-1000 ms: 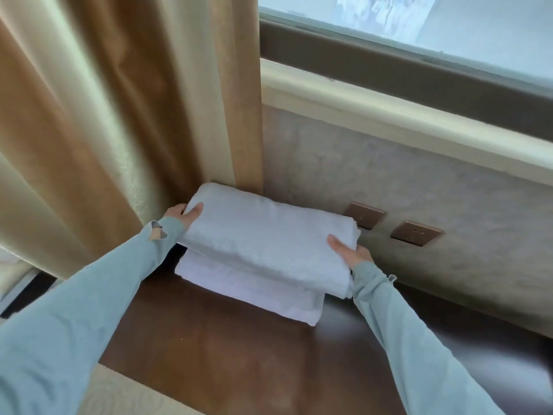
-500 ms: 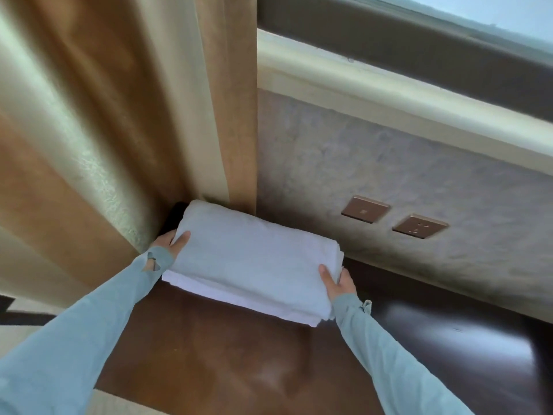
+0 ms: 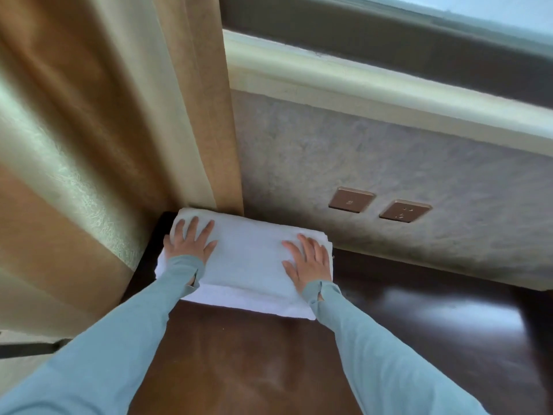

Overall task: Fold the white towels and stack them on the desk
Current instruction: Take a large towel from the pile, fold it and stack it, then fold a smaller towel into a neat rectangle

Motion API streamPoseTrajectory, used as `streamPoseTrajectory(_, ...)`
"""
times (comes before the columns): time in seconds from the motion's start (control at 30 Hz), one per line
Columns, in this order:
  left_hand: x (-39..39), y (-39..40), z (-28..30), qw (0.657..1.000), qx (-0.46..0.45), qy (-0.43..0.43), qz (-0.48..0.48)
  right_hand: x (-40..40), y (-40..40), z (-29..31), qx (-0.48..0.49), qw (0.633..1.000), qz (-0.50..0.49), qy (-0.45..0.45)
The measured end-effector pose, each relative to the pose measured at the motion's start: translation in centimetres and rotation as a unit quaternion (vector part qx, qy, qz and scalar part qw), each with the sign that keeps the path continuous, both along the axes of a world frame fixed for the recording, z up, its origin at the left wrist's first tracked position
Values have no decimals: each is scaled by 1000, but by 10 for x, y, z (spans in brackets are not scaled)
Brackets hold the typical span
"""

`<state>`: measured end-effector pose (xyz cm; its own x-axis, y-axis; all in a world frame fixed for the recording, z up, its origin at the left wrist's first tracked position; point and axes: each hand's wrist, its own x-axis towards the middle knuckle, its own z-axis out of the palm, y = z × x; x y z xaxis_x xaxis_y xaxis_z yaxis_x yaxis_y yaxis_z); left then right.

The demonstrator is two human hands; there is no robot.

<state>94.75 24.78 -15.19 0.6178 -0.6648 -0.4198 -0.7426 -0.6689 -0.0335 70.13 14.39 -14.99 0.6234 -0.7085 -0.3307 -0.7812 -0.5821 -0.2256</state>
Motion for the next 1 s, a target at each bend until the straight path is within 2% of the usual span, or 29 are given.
streamPoseTrajectory(0.07,-12,-18,22,1000,-2,-6,-4,-7,-8,12,45,993,-50,-94)
streamPoseTrajectory(0.13,-39,-37,39,997,-77,14,-5,-24,-17,25,96,968,-140,-183)
streamPoseTrajectory(0.17,-58,-46,45,991,-123,51,3,-37,-19,31,110,950,-200,-213)
streamPoseTrajectory(0.23,-105,-63,51,969,-190,155,16,-71,-23,44,150,897,-342,-236)
streamPoseTrajectory(0.33,-192,-86,56,949,-199,242,-43,-141,-29,55,239,804,-495,-228)
streamPoseTrajectory(0.47,-317,-108,65,932,-161,303,-117,-270,-35,64,184,790,-543,-216)
streamPoseTrajectory(0.6,-437,-129,69,924,-116,323,-167,-407,-43,68,174,801,-534,-205)
streamPoseTrajectory(0.67,-500,-140,67,924,-118,334,-146,-476,-49,61,156,783,-564,-212)
streamPoseTrajectory(0.77,-587,-155,65,917,-115,371,-92,-567,-51,52,140,735,-620,-235)
streamPoseTrajectory(0.83,-638,-165,62,917,-89,366,-133,-612,-50,53,134,727,-631,-235)
streamPoseTrajectory(1.0,-752,-187,68,920,-38,320,-221,-701,-50,73,137,764,-612,-151)
